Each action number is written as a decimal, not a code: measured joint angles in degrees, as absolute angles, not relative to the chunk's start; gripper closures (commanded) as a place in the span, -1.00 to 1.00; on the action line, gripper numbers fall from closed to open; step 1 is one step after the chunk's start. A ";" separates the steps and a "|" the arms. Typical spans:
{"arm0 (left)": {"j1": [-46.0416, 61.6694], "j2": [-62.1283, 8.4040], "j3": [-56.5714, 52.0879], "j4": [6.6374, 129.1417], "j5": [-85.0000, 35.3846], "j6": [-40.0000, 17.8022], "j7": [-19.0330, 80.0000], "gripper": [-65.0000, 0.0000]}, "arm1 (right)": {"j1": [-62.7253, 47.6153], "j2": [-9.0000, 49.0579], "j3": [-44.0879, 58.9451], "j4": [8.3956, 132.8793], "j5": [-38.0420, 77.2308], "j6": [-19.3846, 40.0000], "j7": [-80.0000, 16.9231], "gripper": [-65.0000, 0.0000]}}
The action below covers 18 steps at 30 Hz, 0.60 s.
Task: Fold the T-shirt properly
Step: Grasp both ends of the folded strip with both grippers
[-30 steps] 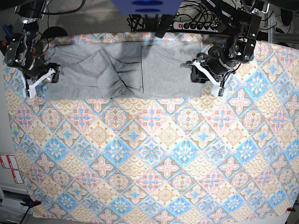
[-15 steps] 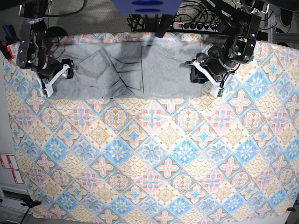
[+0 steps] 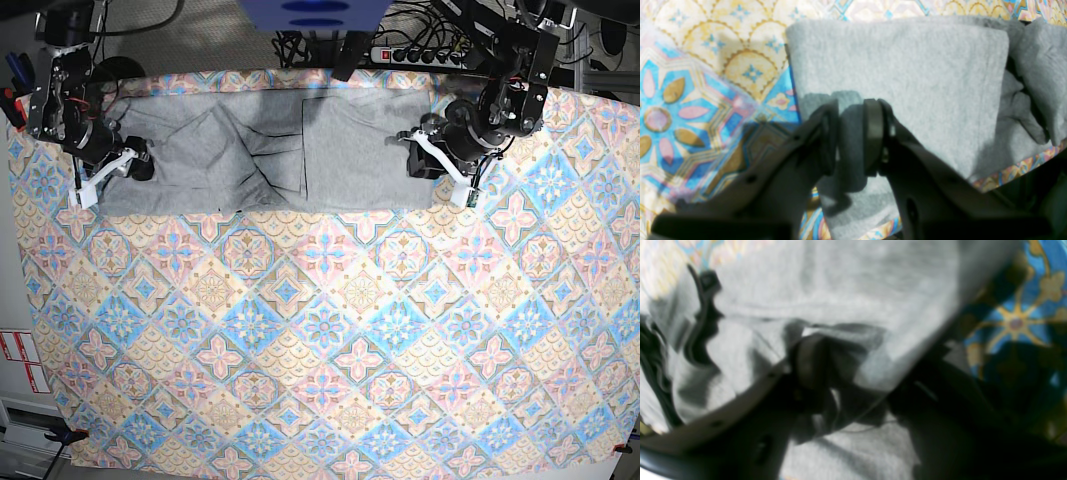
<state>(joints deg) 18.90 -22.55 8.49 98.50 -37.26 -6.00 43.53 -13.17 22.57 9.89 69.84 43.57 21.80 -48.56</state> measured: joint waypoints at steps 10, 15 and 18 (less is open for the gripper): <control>18.90 -22.55 8.49 98.50 -37.28 -6.02 43.48 0.65 | -11.92 22.35 9.87 69.28 43.53 20.99 -49.06 0.46; 18.92 -22.55 8.49 98.50 -37.26 -6.00 43.48 0.65 | -12.73 21.58 9.80 74.46 41.08 19.73 -51.31 0.16; 18.92 -22.55 8.47 98.50 -37.26 -6.00 43.51 0.65 | -13.23 20.91 12.95 76.05 41.15 20.34 -53.76 -0.05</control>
<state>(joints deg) 18.92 -22.55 8.47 98.50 -37.26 -6.00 43.51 -13.23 20.91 12.95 76.05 41.15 20.34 -53.76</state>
